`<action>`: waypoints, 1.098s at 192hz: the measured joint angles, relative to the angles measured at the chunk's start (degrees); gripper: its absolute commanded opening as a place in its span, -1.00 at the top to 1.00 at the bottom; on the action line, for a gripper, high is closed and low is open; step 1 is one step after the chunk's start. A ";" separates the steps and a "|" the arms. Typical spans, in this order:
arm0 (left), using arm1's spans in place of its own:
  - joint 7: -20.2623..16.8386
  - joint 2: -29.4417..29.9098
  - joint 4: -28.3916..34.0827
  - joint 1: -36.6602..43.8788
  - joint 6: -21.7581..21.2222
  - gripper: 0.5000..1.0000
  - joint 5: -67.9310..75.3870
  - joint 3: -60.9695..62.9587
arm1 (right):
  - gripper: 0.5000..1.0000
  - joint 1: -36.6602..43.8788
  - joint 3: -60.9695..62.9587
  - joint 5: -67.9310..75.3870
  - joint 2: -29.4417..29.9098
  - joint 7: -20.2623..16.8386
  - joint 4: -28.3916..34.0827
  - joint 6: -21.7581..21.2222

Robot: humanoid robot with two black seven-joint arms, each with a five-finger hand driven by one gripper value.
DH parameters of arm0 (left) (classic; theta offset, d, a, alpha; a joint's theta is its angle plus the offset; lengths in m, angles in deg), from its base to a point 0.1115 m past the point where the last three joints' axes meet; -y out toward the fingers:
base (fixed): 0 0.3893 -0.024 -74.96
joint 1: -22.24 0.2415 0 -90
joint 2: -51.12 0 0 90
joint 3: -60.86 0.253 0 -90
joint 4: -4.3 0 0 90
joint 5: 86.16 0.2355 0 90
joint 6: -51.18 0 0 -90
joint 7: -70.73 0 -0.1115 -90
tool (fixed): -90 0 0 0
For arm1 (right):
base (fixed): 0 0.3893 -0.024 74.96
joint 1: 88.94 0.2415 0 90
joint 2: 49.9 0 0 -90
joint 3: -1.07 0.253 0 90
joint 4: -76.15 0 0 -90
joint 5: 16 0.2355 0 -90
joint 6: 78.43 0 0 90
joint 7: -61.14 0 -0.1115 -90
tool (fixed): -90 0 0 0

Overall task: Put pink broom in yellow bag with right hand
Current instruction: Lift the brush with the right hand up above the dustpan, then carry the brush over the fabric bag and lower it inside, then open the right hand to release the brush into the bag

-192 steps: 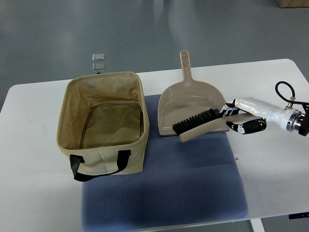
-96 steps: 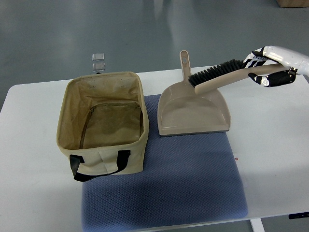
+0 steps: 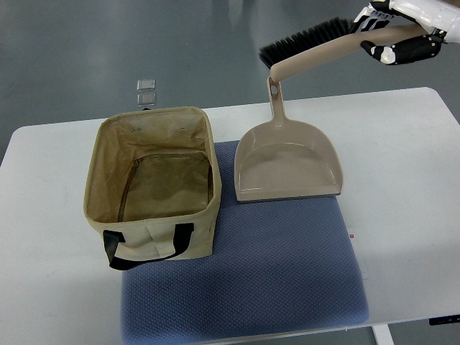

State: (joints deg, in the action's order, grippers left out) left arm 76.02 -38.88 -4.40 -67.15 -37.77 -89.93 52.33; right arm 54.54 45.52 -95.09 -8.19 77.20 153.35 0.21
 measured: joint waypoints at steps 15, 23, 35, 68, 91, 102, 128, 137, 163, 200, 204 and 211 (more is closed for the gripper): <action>0.00 0.00 0.00 0.00 0.00 -1.00 0.00 0.00 | 1.00 3.27 -0.85 -0.51 4.32 -0.46 -0.77 -0.15; 0.00 0.00 0.00 0.01 0.00 -1.00 0.00 0.00 | 1.00 4.88 -1.83 -0.69 6.44 -0.69 -1.21 -0.37; 0.00 0.00 0.00 0.02 0.00 -1.00 0.00 0.00 | 1.00 7.08 -3.77 -0.90 9.21 -0.93 -1.76 -0.60; 0.00 0.00 0.00 -0.01 0.00 -1.00 0.00 0.00 | 1.00 10.99 -10.01 -3.02 19.76 -1.18 -4.75 -0.43; -0.02 0.00 0.00 0.02 0.00 -1.00 0.00 0.00 | 1.00 11.37 -12.81 -5.96 27.54 -1.21 -8.03 -0.25; -0.02 0.00 0.00 0.02 0.00 -1.00 0.00 0.00 | 1.00 11.37 -14.19 -7.22 30.13 -1.21 -9.63 -0.17; -0.02 0.00 0.00 0.00 0.00 -1.00 0.00 0.00 | 1.00 10.98 -17.14 -9.54 35.78 -1.21 -12.57 0.13; -0.03 0.00 0.00 -0.01 0.00 -1.00 0.00 0.00 | 1.00 10.82 -18.04 -10.27 37.40 -1.21 -13.26 0.37; -0.02 0.00 0.00 0.03 0.00 -1.00 0.00 0.00 | 1.00 10.09 -20.62 -12.59 41.37 -1.21 -15.69 1.24; -0.02 0.00 0.00 0.00 0.00 -1.00 0.00 0.00 | 1.00 9.88 -21.51 -14.51 45.02 -1.21 -18.55 1.80; -0.02 0.00 0.00 0.01 0.00 -1.00 0.00 0.00 | 0.96 9.88 -21.51 -14.56 45.13 -1.21 -18.67 1.86; -0.02 0.00 0.00 0.02 0.00 -1.00 0.00 0.00 | 0.73 9.87 -21.51 -14.62 45.27 -1.17 -18.84 2.03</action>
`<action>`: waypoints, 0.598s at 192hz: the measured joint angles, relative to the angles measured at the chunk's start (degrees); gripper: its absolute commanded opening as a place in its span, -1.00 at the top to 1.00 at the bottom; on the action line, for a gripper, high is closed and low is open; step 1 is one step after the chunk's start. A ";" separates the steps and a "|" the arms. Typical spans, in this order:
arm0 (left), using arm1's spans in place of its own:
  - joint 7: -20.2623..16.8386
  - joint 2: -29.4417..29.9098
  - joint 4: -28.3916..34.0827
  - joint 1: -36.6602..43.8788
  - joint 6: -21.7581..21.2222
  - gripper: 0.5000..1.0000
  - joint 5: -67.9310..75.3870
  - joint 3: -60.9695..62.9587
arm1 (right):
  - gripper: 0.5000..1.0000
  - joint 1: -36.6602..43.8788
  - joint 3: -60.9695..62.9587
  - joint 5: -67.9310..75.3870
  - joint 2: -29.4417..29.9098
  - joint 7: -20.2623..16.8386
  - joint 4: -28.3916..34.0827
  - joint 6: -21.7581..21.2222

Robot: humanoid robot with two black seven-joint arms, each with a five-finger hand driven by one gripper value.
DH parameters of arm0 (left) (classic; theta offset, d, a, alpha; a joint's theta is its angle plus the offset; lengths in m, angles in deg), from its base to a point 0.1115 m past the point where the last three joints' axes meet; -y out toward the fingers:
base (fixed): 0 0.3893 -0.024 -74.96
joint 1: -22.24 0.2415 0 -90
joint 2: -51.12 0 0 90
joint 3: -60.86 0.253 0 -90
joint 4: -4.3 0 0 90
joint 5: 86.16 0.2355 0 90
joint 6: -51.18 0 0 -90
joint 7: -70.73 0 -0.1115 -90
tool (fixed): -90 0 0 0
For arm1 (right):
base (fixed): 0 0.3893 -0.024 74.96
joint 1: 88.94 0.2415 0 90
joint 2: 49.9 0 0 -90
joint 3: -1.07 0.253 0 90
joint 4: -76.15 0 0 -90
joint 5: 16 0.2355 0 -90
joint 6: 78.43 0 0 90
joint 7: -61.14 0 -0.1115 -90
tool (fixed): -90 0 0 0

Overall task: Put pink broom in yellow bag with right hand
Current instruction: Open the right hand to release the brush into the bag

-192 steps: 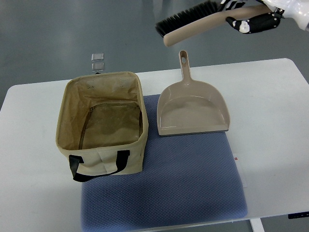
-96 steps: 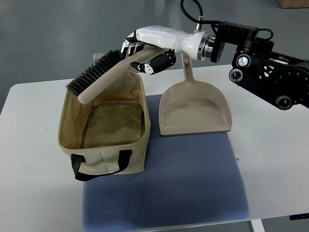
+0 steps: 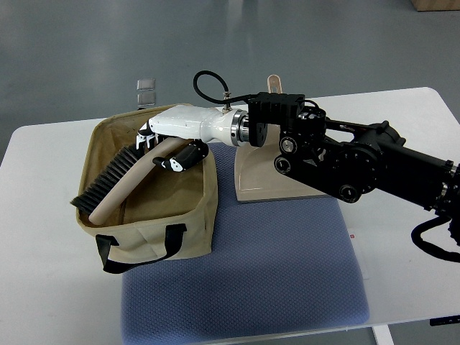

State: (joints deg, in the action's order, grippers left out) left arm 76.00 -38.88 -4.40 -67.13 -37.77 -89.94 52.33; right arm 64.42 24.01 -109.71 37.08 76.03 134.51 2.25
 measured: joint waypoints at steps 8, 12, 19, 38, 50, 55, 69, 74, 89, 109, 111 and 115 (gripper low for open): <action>0.00 0.00 0.00 0.00 0.00 -1.00 0.00 0.00 | 0.46 -0.03 0.00 -0.02 0.02 0.07 -0.14 0.30; 0.00 0.00 0.00 -0.01 0.00 -1.00 0.00 0.00 | 0.26 -0.04 0.00 -0.02 0.00 0.07 -0.20 0.51; 0.00 0.00 0.00 0.00 0.00 -1.00 0.00 0.00 | -0.02 -0.06 0.00 -0.02 -0.12 0.12 -0.31 0.93; 0.02 0.00 0.00 -0.02 0.00 -1.00 0.00 0.00 | -0.04 -0.25 0.12 0.10 -0.73 0.19 -0.44 1.47; 0.02 0.00 0.00 -0.01 0.00 -1.00 0.00 0.00 | -0.05 -0.42 0.23 0.23 -1.19 0.22 -0.50 1.56; 0.02 0.00 0.00 -0.01 0.00 -1.00 0.00 0.00 | -0.06 -0.46 0.29 0.28 -1.42 0.23 -0.50 1.57; 0.02 0.00 0.00 0.00 0.00 -1.00 0.00 0.00 | -0.15 -0.60 0.60 0.41 -2.40 0.24 -0.52 1.58; 0.02 0.00 0.00 0.01 0.00 -1.00 0.00 0.00 | -0.17 -0.65 0.73 0.47 -2.72 0.25 -0.53 1.59; 0.02 0.00 0.00 -0.01 0.00 -1.00 0.00 0.00 | -0.37 -0.75 1.09 0.75 -3.56 0.30 -0.52 1.67; 0.02 0.00 0.00 -0.02 0.00 -1.00 0.00 0.00 | -0.47 -0.77 2.24 1.19 -4.94 0.31 -0.10 2.27; 0.02 0.00 0.00 -0.02 0.00 -1.00 0.00 0.00 | -0.47 -0.77 2.47 1.25 -5.07 0.31 -0.04 2.33; 0.02 0.00 0.00 -0.01 0.00 -1.00 0.00 0.00 | -0.47 -0.77 3.01 1.41 -5.33 0.31 0.12 2.42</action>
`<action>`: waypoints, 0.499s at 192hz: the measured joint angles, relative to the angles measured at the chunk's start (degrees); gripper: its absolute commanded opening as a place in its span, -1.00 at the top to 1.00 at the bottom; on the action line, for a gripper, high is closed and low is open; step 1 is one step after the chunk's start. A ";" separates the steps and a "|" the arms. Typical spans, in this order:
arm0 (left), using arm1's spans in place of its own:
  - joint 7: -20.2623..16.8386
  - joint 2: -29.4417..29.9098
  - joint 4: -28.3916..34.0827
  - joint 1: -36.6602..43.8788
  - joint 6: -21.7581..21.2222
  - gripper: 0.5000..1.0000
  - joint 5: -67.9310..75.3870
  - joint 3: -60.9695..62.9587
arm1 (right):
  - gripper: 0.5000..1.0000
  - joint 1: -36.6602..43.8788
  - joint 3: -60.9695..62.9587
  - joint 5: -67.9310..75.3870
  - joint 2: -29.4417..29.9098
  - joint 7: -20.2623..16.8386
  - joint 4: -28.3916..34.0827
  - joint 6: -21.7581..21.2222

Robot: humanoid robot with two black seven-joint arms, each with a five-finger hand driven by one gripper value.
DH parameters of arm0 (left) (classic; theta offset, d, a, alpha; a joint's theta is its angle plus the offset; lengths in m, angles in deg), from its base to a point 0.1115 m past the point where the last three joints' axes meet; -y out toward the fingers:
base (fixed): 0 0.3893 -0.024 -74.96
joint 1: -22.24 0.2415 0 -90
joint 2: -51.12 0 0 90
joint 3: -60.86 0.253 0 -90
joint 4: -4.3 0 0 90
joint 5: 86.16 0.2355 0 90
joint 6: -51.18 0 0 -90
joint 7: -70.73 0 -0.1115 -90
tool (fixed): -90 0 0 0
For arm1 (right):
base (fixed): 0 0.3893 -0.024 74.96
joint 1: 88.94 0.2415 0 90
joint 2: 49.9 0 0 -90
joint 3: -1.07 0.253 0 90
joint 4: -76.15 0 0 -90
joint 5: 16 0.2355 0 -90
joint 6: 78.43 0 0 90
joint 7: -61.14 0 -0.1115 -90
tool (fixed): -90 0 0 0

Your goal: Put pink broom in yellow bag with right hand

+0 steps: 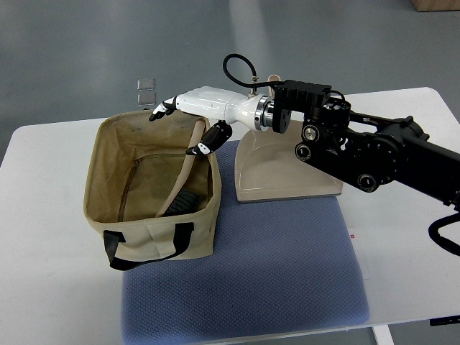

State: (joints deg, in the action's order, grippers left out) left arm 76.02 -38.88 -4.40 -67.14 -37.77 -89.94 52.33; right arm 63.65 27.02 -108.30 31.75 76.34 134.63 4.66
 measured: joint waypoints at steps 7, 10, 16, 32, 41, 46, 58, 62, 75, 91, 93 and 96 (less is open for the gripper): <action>0.00 0.00 0.00 0.01 0.00 -1.00 0.00 0.00 | -0.47 0.00 1.21 0.36 -0.45 0.00 0.29 0.11; 0.00 0.00 0.00 0.01 0.00 -1.00 0.00 0.00 | -0.47 0.00 1.78 0.53 -0.63 0.00 0.39 0.14; 0.00 0.00 0.00 0.01 0.00 -1.00 0.00 0.00 | -0.47 0.00 2.98 0.92 -1.07 -0.02 0.55 0.17; 0.00 0.00 0.00 0.00 0.00 -1.00 0.00 0.00 | -0.47 -0.12 7.25 2.72 -3.24 -0.08 0.69 0.17; 0.00 0.00 0.00 0.01 0.00 -1.00 0.00 0.00 | -0.47 -0.54 9.88 4.67 -4.76 -0.08 0.54 0.00; 0.00 0.00 0.00 0.01 0.00 -1.00 0.00 0.00 | -0.47 -1.08 11.61 6.47 -5.69 -0.08 0.27 -0.10; 0.00 0.00 0.00 0.01 0.00 -1.00 0.00 0.00 | -0.48 -3.06 15.31 11.55 -7.50 -0.09 -0.77 -0.23; 0.00 0.00 0.00 0.01 0.00 -1.00 0.00 0.00 | -0.49 -3.84 16.45 13.37 -7.99 -0.09 -1.19 -0.23; 0.00 0.00 0.00 0.00 0.00 -1.00 0.00 0.00 | -0.56 -6.43 19.65 19.37 -9.18 -0.09 -2.71 -0.06; 0.00 0.00 0.00 -0.02 0.00 -1.00 0.00 0.00 | -0.59 -9.81 22.88 26.57 -10.14 0.19 -4.45 0.31; 0.00 0.00 0.00 -0.01 0.00 -1.00 0.00 0.00 | -0.59 -10.53 23.45 27.95 -10.30 0.25 -4.75 0.41; 0.00 0.00 0.00 -0.01 0.00 -1.00 0.00 0.00 | -0.60 -11.28 24.03 29.38 -10.44 0.32 -5.04 0.53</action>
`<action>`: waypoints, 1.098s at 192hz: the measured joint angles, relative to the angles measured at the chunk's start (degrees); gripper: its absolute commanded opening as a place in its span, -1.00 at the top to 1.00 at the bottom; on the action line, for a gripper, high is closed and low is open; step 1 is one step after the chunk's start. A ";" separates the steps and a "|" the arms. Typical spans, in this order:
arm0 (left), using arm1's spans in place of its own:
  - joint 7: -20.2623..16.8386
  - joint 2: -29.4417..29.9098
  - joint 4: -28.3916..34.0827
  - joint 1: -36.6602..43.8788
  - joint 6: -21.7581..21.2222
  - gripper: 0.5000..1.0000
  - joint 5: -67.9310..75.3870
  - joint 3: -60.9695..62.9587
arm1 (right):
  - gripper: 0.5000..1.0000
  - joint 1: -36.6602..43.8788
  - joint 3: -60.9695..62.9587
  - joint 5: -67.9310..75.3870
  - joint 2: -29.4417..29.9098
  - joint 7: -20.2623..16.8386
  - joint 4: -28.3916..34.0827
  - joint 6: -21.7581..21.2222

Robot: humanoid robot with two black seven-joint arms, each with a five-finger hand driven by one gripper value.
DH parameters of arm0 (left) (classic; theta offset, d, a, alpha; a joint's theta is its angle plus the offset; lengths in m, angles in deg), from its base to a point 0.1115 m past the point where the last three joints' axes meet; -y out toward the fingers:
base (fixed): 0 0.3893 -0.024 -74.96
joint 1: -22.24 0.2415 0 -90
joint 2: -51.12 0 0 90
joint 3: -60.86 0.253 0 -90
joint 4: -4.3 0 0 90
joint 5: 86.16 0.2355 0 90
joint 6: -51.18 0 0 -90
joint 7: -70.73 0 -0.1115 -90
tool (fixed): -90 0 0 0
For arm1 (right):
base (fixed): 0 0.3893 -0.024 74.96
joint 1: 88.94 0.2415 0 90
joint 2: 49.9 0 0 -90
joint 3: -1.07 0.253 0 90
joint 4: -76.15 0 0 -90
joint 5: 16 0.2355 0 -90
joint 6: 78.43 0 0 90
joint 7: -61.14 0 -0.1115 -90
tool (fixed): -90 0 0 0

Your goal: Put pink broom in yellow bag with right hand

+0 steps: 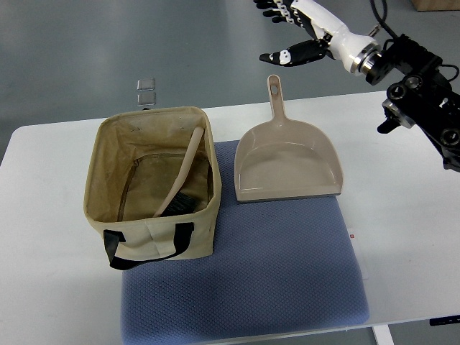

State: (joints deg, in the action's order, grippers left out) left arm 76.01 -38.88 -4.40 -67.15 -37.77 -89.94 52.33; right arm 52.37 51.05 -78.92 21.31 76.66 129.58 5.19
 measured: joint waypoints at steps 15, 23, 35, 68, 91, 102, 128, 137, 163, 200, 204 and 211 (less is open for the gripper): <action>0.00 0.00 0.00 0.02 0.00 -1.00 0.00 0.00 | -0.65 -3.77 2.69 6.75 -0.39 0.19 -1.08 0.82; 0.00 0.00 0.00 0.00 0.00 -1.00 0.00 0.00 | -0.65 -5.58 4.04 10.23 -0.42 0.24 -1.40 1.44; 0.00 0.00 0.00 0.00 0.00 -1.00 0.00 0.00 | -0.65 -8.35 5.99 15.61 -0.27 0.32 -1.92 2.60; -0.02 0.00 0.00 0.03 0.00 -1.00 0.00 0.00 | -0.67 -13.41 9.39 28.53 0.69 0.38 -3.89 4.64; -0.02 0.00 0.00 0.02 0.00 -1.00 0.00 0.00 | -0.71 -15.44 11.27 36.63 1.80 0.65 -4.82 4.63; -0.02 0.00 0.00 0.02 0.00 -1.00 0.00 0.00 | -0.72 -15.96 11.94 39.13 2.28 1.49 -5.10 4.53; -0.02 0.00 0.00 0.02 0.00 -1.00 0.00 0.00 | -0.72 -16.60 13.54 41.37 3.28 4.29 -5.49 4.33; -0.02 0.00 0.00 0.01 0.00 -1.00 0.00 0.00 | -0.72 -16.70 13.96 41.50 3.41 4.66 -5.67 4.30; -0.02 0.00 0.00 0.01 0.00 -1.00 0.00 0.00 | -0.72 -16.83 14.33 41.57 3.63 5.02 -6.26 4.29; -0.01 0.00 0.00 0.08 0.00 -1.00 0.00 -0.01 | -0.72 -17.40 14.33 41.57 4.17 5.16 -6.41 4.65; -0.02 0.00 0.00 0.08 0.00 -1.00 0.00 -0.01 | -0.72 -17.50 14.33 41.57 4.30 5.18 -6.41 4.65; -0.02 0.00 0.00 0.07 0.00 -1.00 0.00 -0.01 | -0.72 -17.60 14.33 41.58 4.50 5.19 -6.40 4.65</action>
State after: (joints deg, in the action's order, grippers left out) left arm 76.00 -38.88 -4.40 -67.08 -37.77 -89.94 52.32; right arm 34.76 65.38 -37.35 25.81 81.85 123.18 9.84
